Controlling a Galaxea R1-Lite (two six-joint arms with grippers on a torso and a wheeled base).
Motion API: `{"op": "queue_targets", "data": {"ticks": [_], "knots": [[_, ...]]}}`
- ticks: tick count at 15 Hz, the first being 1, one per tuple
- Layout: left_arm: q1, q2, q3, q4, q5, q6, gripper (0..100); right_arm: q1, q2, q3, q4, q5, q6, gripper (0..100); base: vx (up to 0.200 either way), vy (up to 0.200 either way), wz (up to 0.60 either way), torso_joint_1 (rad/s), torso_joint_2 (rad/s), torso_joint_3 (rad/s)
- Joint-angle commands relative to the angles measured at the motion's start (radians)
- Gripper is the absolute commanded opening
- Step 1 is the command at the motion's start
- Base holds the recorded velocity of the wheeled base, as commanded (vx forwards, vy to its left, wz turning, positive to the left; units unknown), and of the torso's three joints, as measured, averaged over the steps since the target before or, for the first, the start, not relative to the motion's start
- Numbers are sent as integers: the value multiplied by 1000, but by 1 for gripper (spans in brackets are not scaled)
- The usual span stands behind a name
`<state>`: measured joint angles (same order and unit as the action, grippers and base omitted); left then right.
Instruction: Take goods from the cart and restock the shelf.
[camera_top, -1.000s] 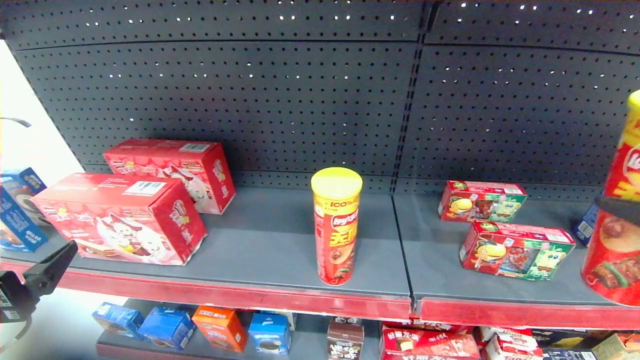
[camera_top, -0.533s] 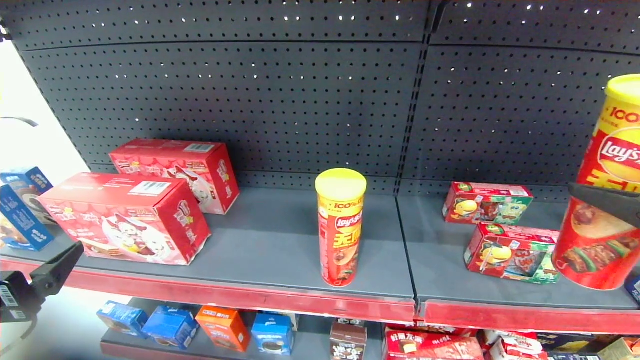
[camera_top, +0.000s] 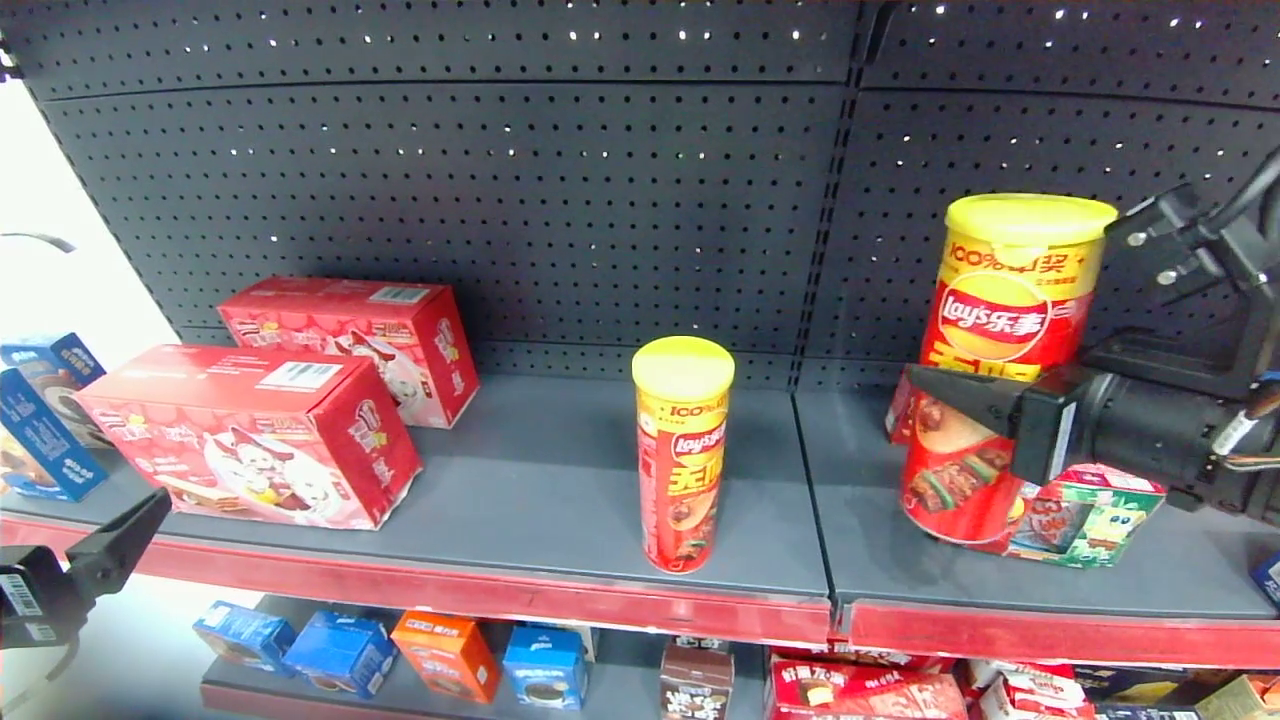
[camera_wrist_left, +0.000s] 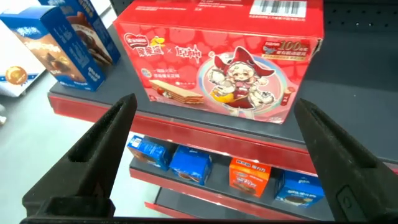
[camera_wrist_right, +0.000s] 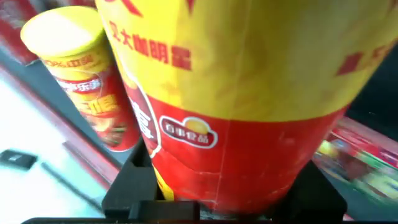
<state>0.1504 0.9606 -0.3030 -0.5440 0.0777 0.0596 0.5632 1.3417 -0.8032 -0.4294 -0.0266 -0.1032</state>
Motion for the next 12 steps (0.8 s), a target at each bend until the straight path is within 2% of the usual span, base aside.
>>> {"op": "queue_targets", "data": {"ticks": [1,2,4,8,12], "knots": [[0,3,4,-1,1,2,100,-23,93,-19,-26,62,-1,0,0,0,0,0,0,0],[0,0,8,-1,1,2,100,-74,126,-31,-57,119,-7,0,0,0,0,0,0,0],[0,-2,8,-1,1,2,100,-108,178,-65,-108,154,-7,0,0,0,0,0,0,0],[-2,0,7,-1,-1,29,100,-112,297,-131,-172,155,2,0,0,0,0,0,0,0],[-2,-2,8,-2,-12,32,100,-120,433,-220,-259,178,25,0,0,0,0,0,0,0]]}}
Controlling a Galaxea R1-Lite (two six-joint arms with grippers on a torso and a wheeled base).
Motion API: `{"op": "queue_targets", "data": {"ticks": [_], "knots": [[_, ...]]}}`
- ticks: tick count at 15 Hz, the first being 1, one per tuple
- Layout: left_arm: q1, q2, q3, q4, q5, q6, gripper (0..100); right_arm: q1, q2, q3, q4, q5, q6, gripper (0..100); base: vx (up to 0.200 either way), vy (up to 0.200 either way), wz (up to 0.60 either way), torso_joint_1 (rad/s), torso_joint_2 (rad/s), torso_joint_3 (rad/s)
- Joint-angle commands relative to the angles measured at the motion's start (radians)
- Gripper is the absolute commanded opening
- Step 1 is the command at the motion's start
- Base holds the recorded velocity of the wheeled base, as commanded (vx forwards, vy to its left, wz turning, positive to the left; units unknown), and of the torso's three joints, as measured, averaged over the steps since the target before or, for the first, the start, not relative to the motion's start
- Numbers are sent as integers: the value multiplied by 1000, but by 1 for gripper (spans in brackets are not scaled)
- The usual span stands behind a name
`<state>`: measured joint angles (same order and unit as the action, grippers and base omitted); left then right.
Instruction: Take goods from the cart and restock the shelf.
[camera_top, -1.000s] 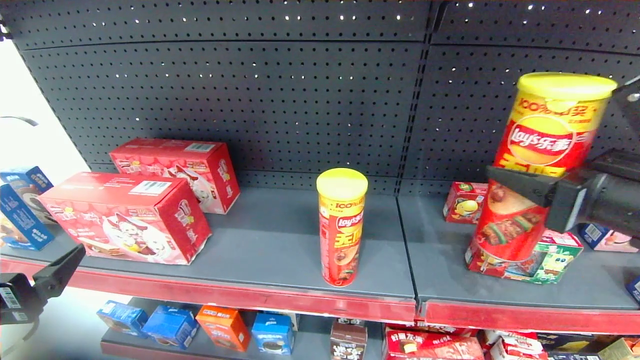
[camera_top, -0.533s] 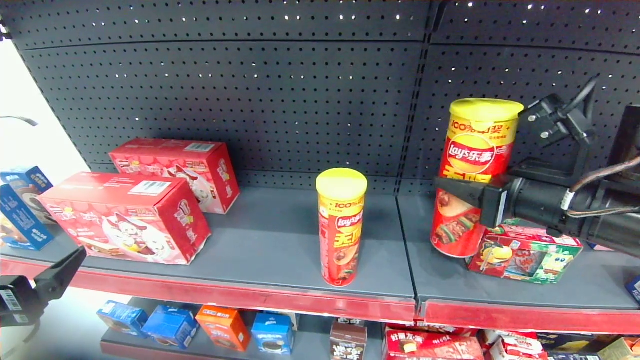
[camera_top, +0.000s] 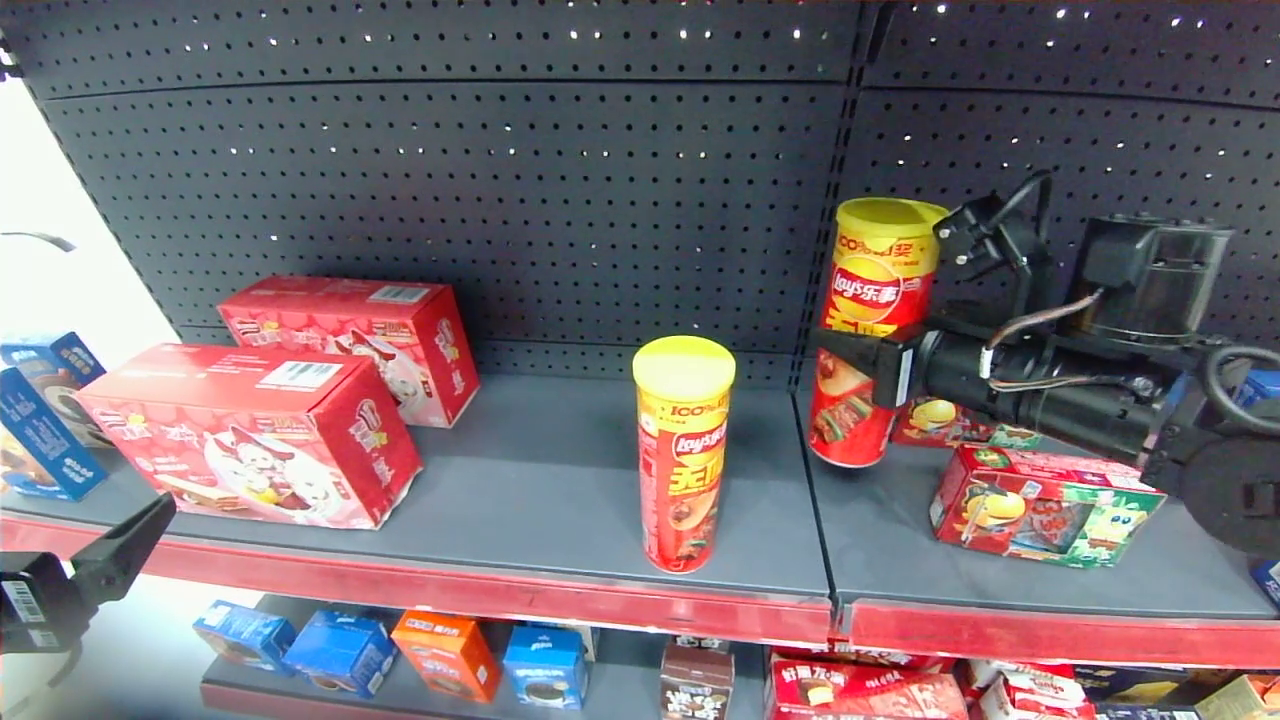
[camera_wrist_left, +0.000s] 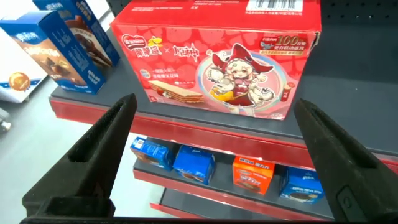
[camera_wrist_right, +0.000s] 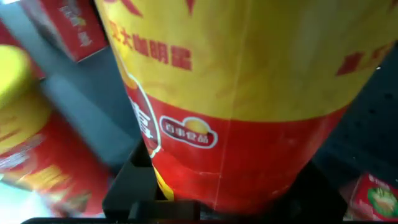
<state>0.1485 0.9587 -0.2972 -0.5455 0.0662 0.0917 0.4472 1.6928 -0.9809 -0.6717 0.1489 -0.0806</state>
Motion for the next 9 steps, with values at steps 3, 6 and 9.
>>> {"op": "queue_targets", "data": {"ticks": [3,6,9], "knots": [[0,0,-2,-1,1,0,100,-9,189,-156,-19,-3,2,0,0,0,0,0,0,0],[0,0,4,-1,0,33,100,-30,295,-279,-19,-3,1,0,0,0,0,0,0,0],[-3,2,3,-1,0,36,100,-22,349,-325,-17,0,1,0,0,0,0,0,0,0]]}}
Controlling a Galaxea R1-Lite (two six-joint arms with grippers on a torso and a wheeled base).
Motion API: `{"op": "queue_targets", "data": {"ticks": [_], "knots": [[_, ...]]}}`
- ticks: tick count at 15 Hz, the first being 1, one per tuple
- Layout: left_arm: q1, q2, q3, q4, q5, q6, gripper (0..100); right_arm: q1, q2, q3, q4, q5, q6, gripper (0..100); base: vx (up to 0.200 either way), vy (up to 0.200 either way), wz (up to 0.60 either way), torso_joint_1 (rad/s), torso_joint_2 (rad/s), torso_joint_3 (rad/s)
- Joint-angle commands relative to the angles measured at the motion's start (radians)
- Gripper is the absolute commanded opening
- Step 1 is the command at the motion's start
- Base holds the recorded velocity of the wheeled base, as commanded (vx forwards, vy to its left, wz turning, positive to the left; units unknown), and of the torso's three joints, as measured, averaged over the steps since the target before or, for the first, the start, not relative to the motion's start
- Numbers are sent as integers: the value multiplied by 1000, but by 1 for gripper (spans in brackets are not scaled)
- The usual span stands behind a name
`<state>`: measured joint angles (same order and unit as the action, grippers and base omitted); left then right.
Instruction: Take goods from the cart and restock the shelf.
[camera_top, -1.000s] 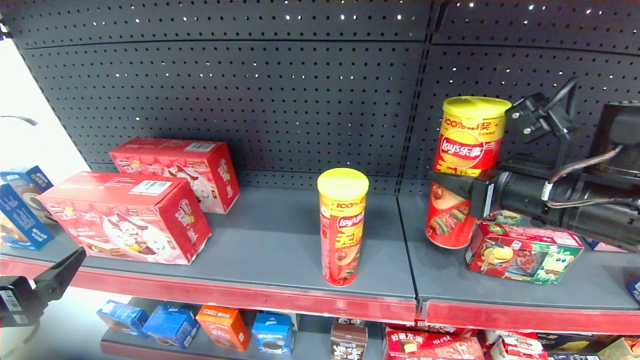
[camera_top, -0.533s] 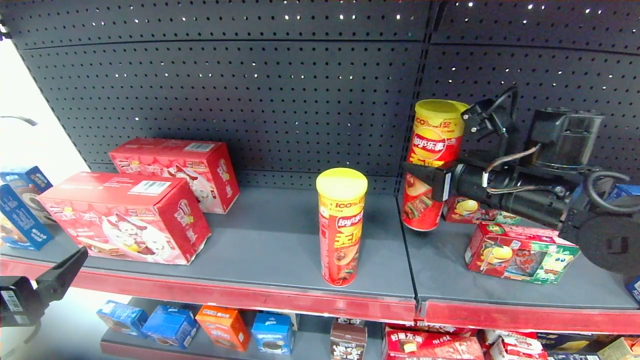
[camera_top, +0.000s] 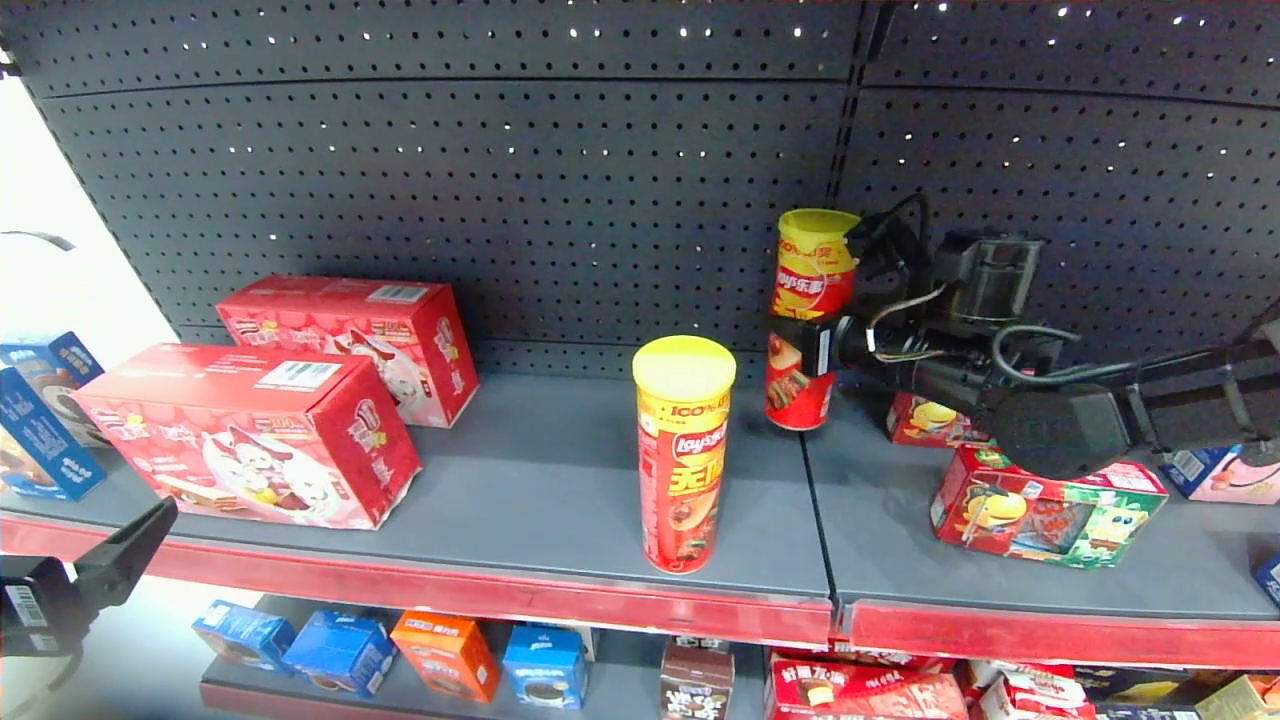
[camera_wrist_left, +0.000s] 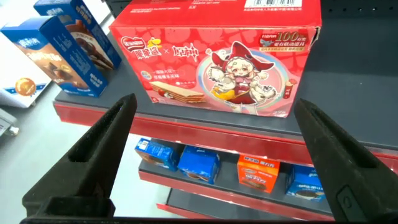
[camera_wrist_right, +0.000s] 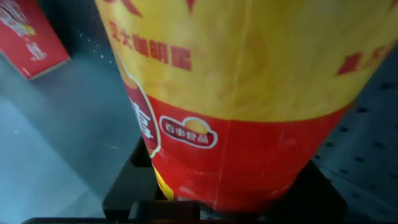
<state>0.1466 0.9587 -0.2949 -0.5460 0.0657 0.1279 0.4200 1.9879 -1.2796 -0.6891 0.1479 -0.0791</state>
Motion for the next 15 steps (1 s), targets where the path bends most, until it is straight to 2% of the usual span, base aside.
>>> {"op": "queue_targets", "data": {"ticks": [1,8,15], "knots": [[-2,0,0,0,0,-1,100,8,71,-37,-1,2,-1,0,0,0,0,0,0,0],[-2,-6,5,0,-1,-1,100,59,131,-152,-1,24,64,0,0,0,0,0,0,0],[-2,-14,19,-2,-1,1,100,94,167,-142,-33,25,65,0,0,0,0,0,0,0]]}}
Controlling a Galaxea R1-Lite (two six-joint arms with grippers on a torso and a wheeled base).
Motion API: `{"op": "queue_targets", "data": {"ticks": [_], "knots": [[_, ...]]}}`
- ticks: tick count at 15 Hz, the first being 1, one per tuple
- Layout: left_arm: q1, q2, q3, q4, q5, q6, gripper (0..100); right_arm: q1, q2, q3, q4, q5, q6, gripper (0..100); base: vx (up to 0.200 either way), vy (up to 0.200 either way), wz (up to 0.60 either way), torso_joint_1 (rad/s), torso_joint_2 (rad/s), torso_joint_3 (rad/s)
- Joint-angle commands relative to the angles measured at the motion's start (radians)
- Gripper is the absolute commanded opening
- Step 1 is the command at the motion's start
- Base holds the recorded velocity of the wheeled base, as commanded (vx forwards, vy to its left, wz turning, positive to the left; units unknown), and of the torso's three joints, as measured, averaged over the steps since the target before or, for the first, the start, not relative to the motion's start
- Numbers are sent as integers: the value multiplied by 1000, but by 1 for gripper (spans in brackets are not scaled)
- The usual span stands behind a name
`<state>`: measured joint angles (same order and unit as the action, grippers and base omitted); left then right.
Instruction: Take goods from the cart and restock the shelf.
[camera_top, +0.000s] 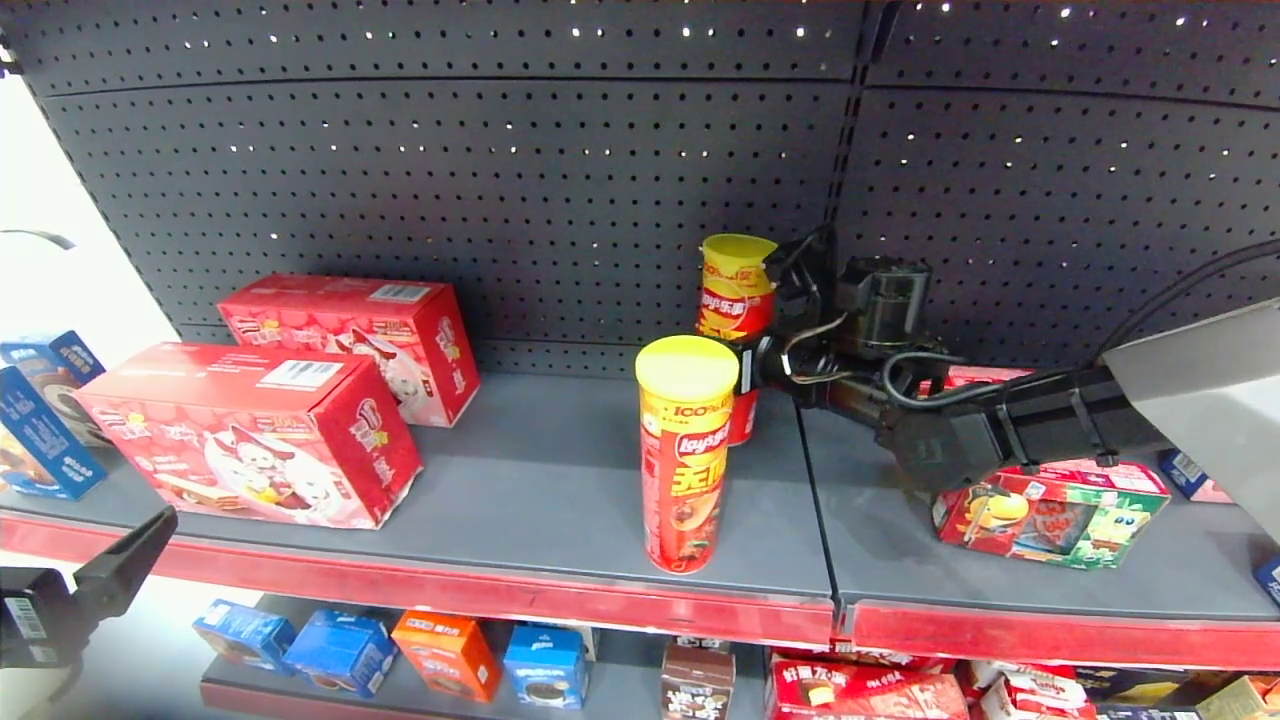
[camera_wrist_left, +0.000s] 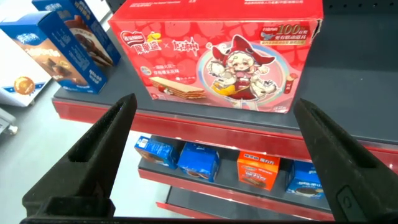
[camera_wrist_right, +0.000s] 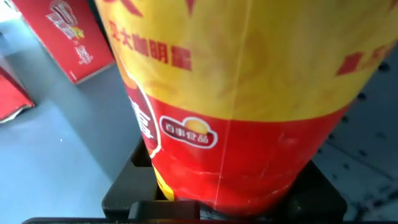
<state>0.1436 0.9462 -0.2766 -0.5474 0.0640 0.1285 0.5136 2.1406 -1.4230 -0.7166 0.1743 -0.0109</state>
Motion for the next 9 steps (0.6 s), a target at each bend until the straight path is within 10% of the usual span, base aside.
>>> {"op": "queue_targets", "data": {"ticks": [1,9], "knots": [[1,-1,0,0,0,0,100,2,25,6,-35,-1,-1,0,0,0,0,0,0,0],[1,0,4,1,0,0,100,19,61,21,-50,-18,-4,0,0,0,0,0,0,0]]}}
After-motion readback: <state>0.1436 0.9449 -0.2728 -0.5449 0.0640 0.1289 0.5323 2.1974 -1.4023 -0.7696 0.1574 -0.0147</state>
